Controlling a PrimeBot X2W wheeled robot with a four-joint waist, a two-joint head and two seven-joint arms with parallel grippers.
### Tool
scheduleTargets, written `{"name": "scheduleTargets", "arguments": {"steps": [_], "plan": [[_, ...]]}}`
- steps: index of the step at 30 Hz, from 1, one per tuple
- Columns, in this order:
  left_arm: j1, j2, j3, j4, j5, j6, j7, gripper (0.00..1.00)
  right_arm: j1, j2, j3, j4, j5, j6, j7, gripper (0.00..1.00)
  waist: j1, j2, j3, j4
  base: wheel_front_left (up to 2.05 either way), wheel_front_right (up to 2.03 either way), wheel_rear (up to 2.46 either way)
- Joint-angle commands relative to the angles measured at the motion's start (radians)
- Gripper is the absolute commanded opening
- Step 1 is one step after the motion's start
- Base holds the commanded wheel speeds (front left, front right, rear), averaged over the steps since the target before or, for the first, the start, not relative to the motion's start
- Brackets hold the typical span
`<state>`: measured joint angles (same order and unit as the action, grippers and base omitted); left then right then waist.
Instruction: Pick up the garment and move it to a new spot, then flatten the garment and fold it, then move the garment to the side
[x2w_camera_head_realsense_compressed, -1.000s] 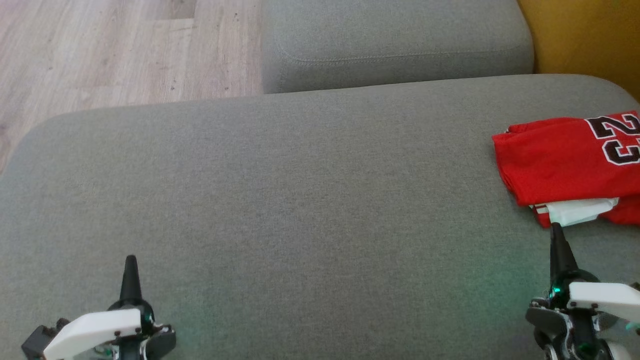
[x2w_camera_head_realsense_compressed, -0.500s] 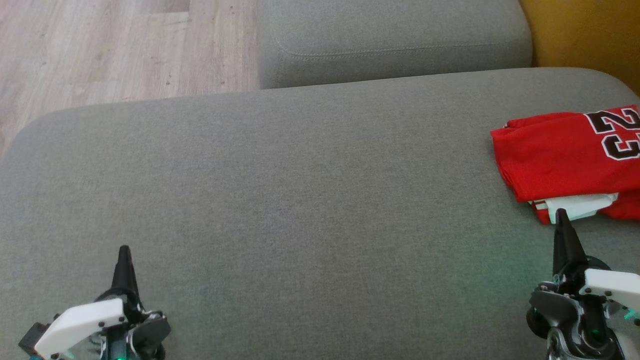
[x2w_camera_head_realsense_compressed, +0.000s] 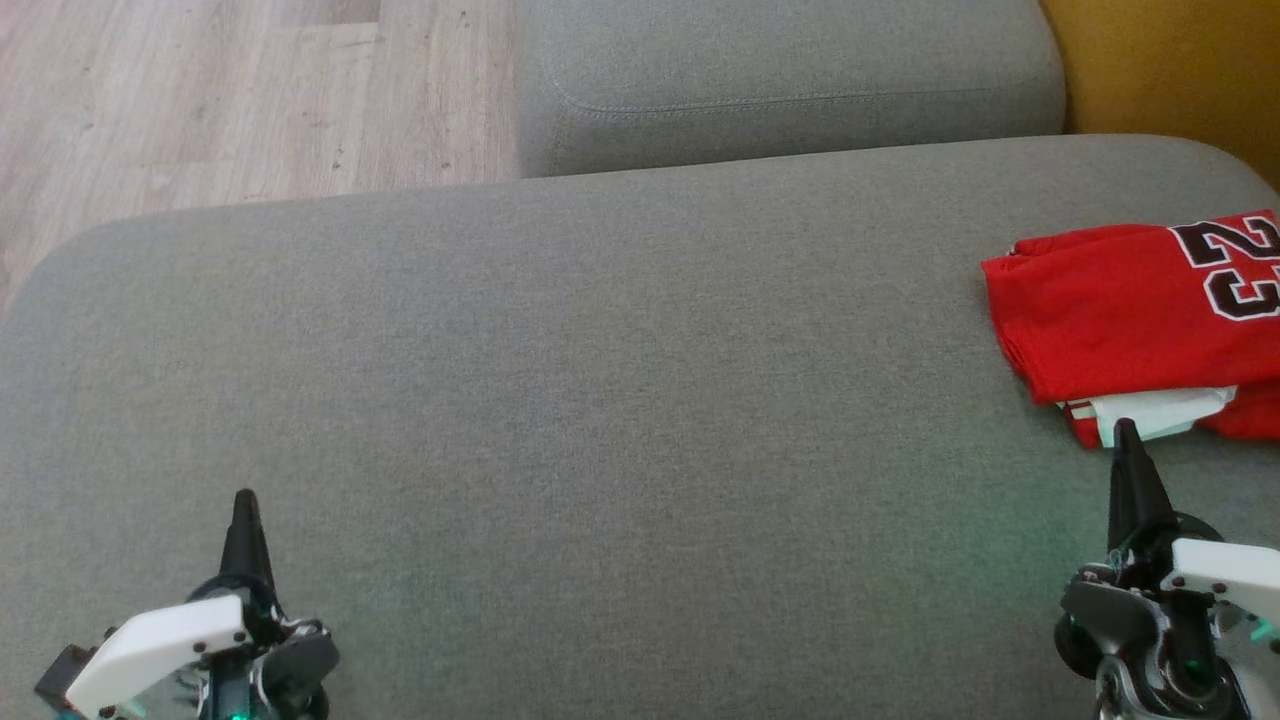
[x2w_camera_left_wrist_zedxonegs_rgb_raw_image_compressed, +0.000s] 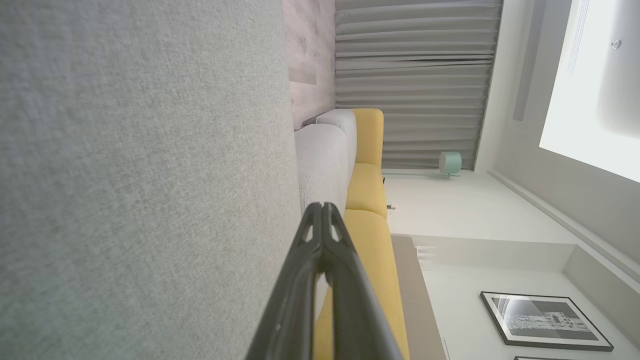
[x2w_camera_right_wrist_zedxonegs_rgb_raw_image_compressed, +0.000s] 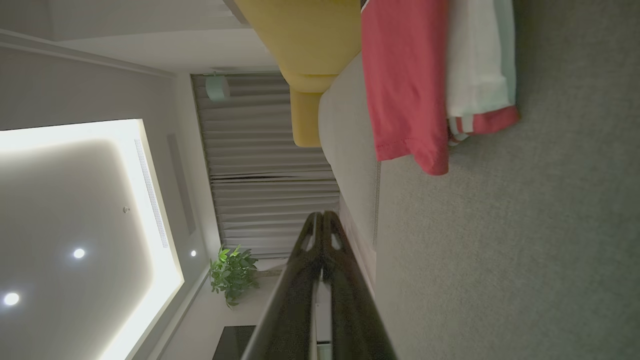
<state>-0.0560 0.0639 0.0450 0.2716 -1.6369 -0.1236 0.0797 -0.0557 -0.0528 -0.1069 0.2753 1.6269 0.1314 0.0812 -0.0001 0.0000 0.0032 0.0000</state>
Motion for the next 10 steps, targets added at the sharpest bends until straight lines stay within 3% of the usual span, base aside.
{"name": "scheduleTargets", "arguments": {"steps": [1,10], "plan": [[-0.049,0.008,0.038,-0.028,0.003,-0.007,0.009,0.0,-0.05,-0.015,0.018,-0.032,0.002,-0.001,0.012,0.0,0.0001,0.0,0.0,0.0,0.0,0.0,0.0],[-0.05,0.006,0.041,-0.028,0.006,-0.007,0.012,0.0,-0.05,-0.013,0.015,-0.032,0.0,-0.001,0.014,0.0,0.0001,0.0,0.0,0.0,0.0,0.0,0.0]]}}
